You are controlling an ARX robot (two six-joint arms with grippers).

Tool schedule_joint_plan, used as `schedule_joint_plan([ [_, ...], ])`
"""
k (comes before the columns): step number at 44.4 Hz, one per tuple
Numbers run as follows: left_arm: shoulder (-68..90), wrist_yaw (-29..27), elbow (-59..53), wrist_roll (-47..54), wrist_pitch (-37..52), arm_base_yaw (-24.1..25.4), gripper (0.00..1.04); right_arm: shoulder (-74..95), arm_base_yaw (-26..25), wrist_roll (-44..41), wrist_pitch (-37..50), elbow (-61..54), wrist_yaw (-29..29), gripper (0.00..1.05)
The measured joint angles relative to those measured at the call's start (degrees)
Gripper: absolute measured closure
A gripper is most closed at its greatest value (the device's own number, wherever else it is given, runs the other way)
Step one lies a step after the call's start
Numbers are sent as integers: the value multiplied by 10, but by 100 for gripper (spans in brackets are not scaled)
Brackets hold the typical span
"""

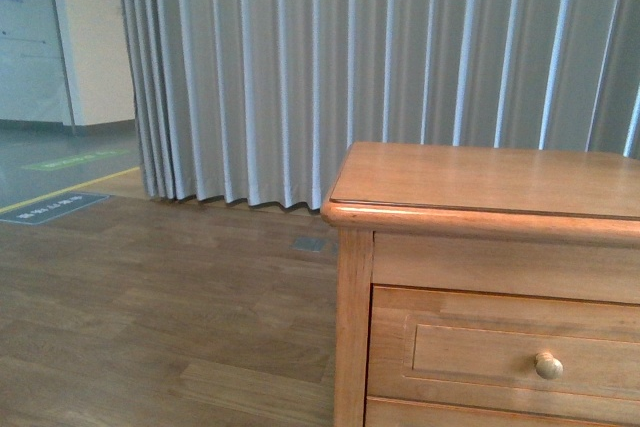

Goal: Put charger into drawer

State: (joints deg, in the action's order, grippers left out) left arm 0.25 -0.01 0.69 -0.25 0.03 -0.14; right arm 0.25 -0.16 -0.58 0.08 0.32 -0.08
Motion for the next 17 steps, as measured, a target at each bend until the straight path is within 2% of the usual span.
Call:
schedule_joint_plan([
  [8,0,0,0,0,0,0,6,0,0,0,0,0,0,101],
  [17,0,0,0,0,0,0,6,0,0,0,0,0,0,57],
])
